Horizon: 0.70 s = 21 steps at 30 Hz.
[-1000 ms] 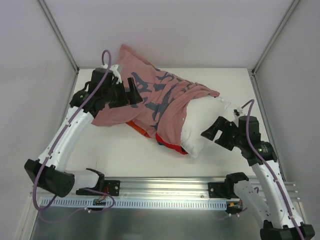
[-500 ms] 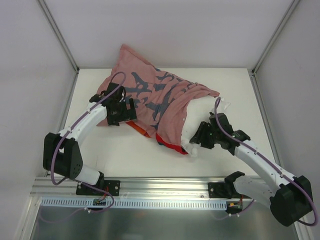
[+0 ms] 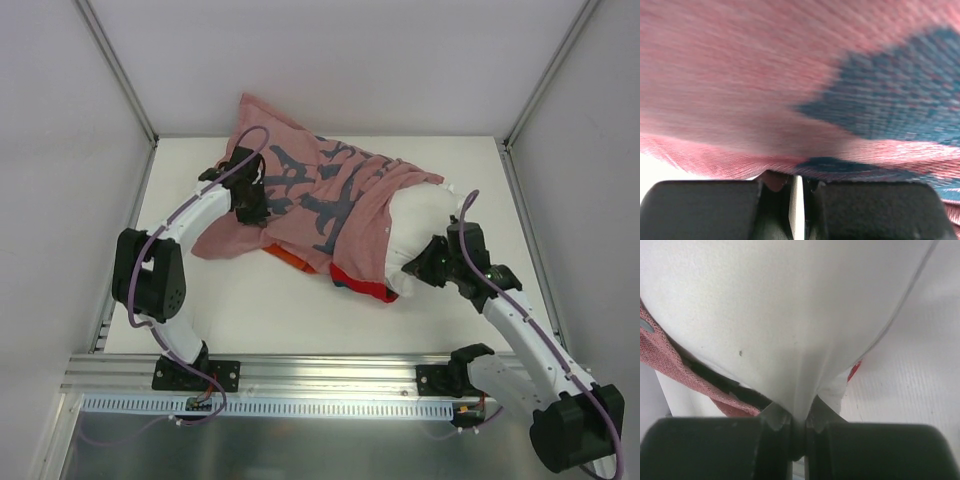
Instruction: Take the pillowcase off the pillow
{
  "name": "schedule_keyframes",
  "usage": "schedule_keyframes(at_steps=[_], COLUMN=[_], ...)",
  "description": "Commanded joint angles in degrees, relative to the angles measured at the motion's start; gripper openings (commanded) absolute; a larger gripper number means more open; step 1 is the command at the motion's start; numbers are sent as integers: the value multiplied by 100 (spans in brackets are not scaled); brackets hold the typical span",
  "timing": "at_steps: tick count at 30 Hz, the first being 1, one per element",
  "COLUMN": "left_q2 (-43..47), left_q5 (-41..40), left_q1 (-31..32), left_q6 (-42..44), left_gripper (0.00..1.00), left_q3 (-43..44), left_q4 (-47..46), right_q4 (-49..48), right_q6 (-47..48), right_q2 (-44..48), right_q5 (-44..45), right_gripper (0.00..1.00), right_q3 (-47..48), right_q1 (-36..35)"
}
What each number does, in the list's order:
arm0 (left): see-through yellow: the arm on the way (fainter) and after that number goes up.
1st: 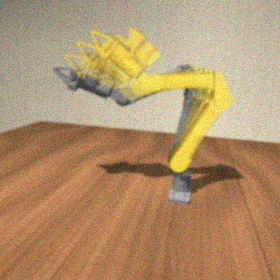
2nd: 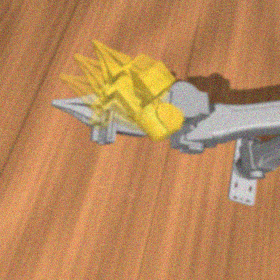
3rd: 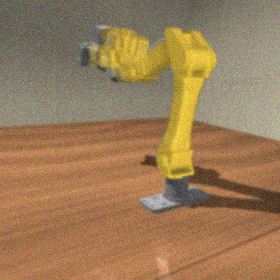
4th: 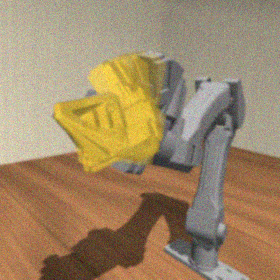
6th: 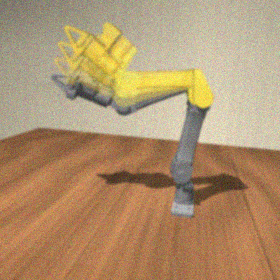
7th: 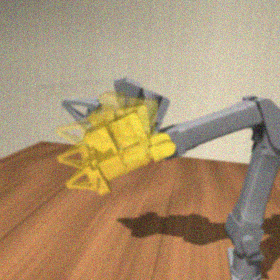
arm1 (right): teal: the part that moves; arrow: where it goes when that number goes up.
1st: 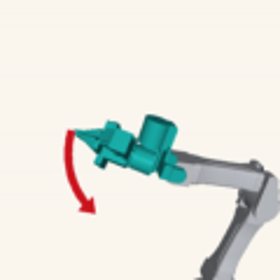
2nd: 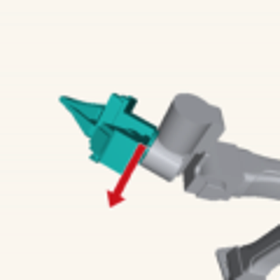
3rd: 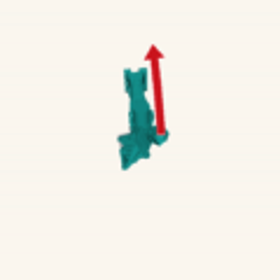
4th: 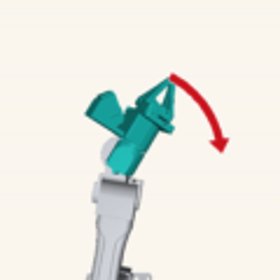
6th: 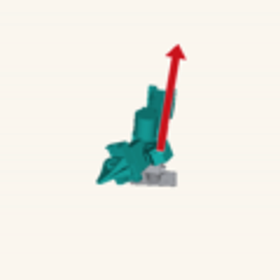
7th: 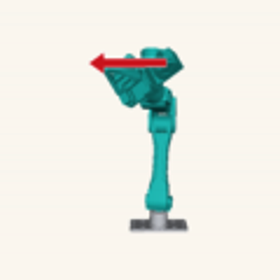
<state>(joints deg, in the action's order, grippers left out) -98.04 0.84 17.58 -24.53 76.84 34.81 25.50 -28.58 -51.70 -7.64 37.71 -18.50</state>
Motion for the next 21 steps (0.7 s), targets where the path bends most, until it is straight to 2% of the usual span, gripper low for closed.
schedule_keyframes(at_steps=[1, 6, 14, 16, 19, 21], left_q2=[354, 1346, 2578, 2816, 2887, 2800], left_q5=[-637, -990, -340, -339, 143, 528], left_q1=[-71, -403, -1581, -1574, -1442, -1398], left_q6=[81, -174, -421, -342, -149, 10], left_gripper=[0, 0, 0, 0, 0, 2], left_q3=[191, -124, -415, -468, -538, -643], left_q4=[-176, -176, -185, -185, -185, -185], right_q4=[534, 965, 1581, 1616, 1608, 1547], right_q6=[282, 634, 1126, 1258, 1337, 1259], right_q2=[344, 503, 538, 626, 408, 240], right_q5=[201, 26, -431, -431, -378, -675], right_gripper=[1, 1, 1, 1, 1, 1], right_q3=[324, 779, 2194, 2345, 2390, 2311], right_q1=[591, 1663, 3202, 3588, 3792, 3828])
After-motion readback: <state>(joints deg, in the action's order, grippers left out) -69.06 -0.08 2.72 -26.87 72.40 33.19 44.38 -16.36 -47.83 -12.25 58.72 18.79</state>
